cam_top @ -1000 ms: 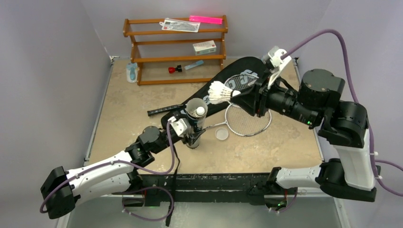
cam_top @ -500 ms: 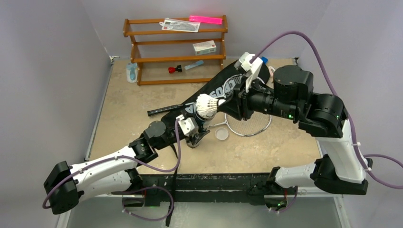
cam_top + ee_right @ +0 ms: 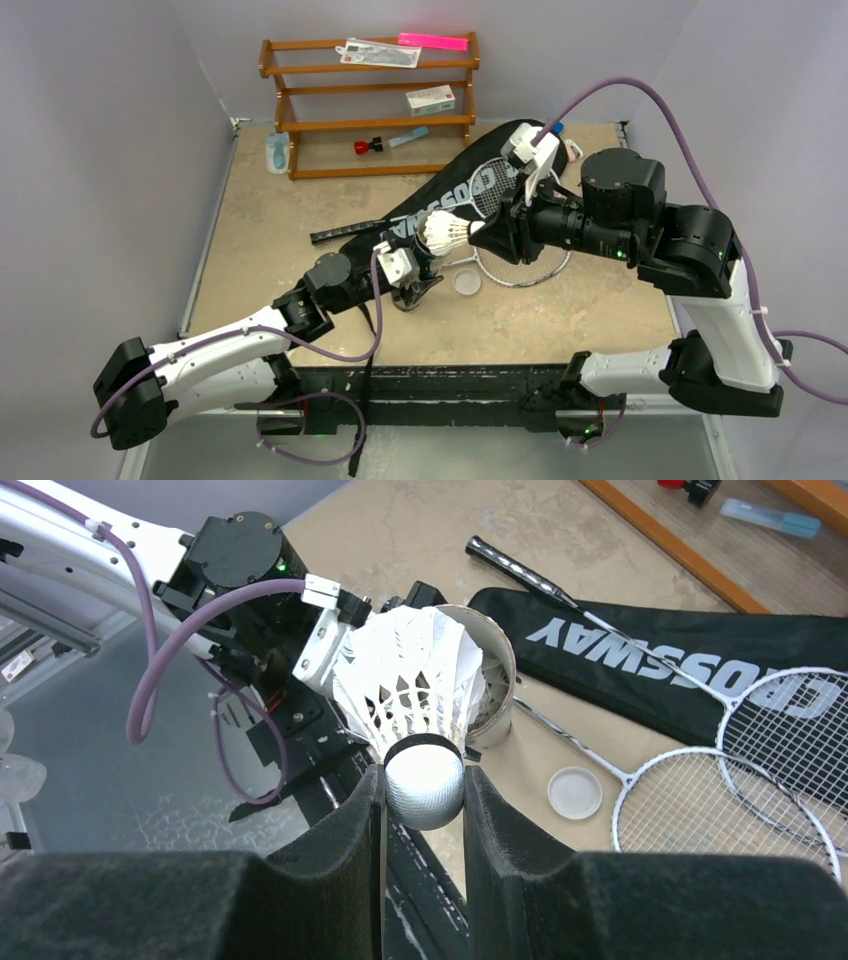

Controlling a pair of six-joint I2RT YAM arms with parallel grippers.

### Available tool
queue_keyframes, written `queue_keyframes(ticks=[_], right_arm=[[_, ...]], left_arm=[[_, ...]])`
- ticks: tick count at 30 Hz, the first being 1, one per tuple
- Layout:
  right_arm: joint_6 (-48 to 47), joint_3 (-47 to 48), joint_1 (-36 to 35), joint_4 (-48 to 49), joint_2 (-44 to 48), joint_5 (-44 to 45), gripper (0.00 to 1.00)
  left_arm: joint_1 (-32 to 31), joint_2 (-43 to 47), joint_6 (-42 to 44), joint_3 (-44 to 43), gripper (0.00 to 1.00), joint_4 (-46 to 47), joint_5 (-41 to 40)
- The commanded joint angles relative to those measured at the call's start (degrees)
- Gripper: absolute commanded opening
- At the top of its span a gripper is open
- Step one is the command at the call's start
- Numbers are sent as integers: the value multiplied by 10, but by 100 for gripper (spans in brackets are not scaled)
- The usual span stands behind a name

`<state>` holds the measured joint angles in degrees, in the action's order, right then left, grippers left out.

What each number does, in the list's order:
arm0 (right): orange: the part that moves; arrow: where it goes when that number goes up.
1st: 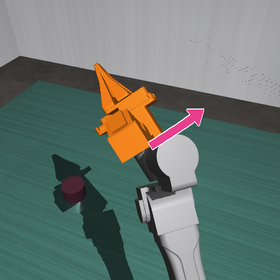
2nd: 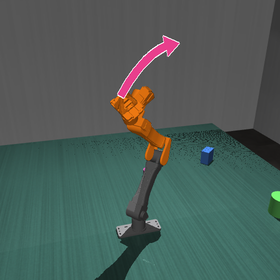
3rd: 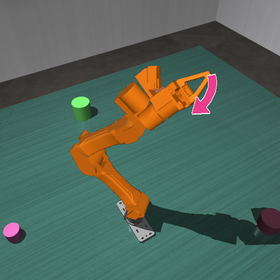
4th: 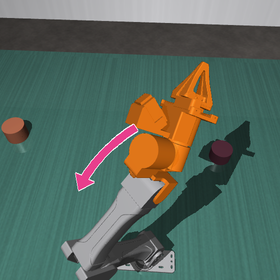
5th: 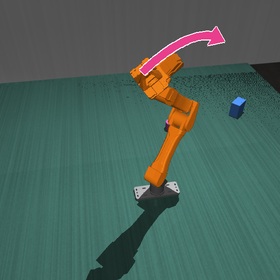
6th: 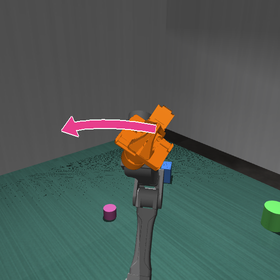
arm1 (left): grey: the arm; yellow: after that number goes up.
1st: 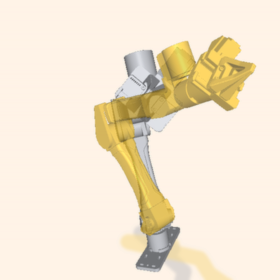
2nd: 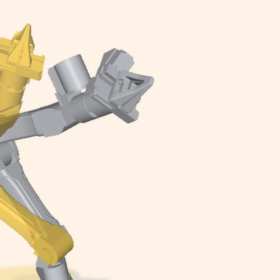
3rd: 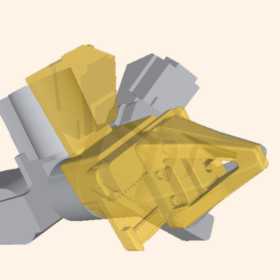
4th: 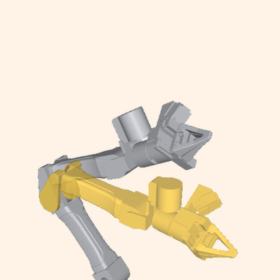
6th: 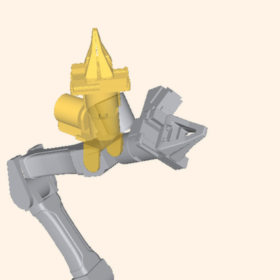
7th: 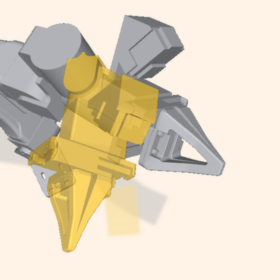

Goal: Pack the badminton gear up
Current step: Place the shuttlecock at the shuttle tube.

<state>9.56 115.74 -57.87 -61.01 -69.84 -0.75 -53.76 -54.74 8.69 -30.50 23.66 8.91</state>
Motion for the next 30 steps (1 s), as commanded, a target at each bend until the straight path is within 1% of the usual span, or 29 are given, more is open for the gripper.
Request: queue_keyframes(ticks=[1, 13, 30], right_arm=[[-1, -5, -3, 3, -1, 13, 2], [7, -10, -3, 11, 7, 35, 1], [10, -18, -3, 13, 10, 20, 0]], left_arm=[[1, -3, 8, -18, 55, -11, 24], [1, -3, 7, -13, 55, -11, 43], [1, 6, 4, -10, 56, -11, 46]])
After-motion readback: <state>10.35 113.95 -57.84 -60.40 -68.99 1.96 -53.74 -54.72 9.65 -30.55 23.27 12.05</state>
